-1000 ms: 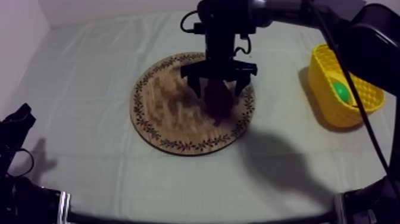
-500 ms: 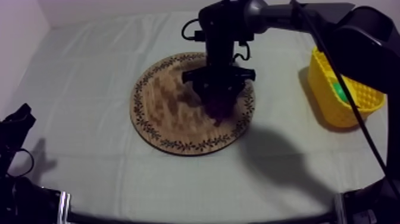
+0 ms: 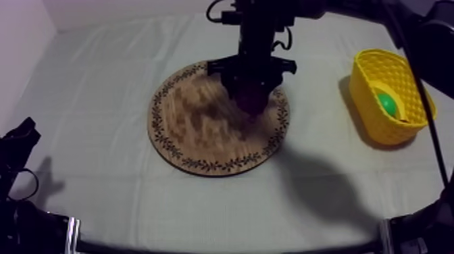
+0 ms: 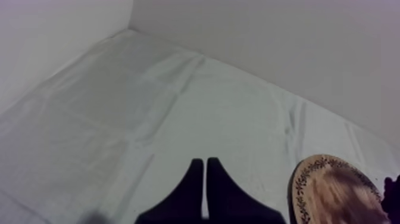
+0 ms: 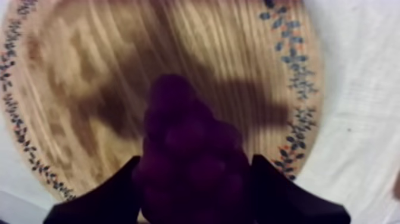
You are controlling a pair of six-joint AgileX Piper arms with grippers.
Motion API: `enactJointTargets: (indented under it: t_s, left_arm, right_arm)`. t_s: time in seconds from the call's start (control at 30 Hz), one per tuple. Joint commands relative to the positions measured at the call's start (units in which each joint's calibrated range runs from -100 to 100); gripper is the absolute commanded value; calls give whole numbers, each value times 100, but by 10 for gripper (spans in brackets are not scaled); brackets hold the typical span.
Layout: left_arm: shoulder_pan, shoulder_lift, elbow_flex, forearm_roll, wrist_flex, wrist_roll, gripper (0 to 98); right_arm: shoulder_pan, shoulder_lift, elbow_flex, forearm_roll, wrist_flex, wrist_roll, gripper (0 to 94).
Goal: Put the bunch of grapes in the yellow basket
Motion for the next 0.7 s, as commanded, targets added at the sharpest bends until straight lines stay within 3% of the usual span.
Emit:
enactJointTargets:
  t_s: [0.0,0.37,0.67]
  left_arm:
    - [-1,3,4,1,3,-1,0]
    - [-1,3,4,1,3,-1,0]
    - [-1,3,4,1,3,-1,0]
  right_arm:
    - [14,-279,-8,25,113,45,395]
    - [261,-1607,262,177,560,350,398]
    - [908,-2691,1237,363,607,760,400]
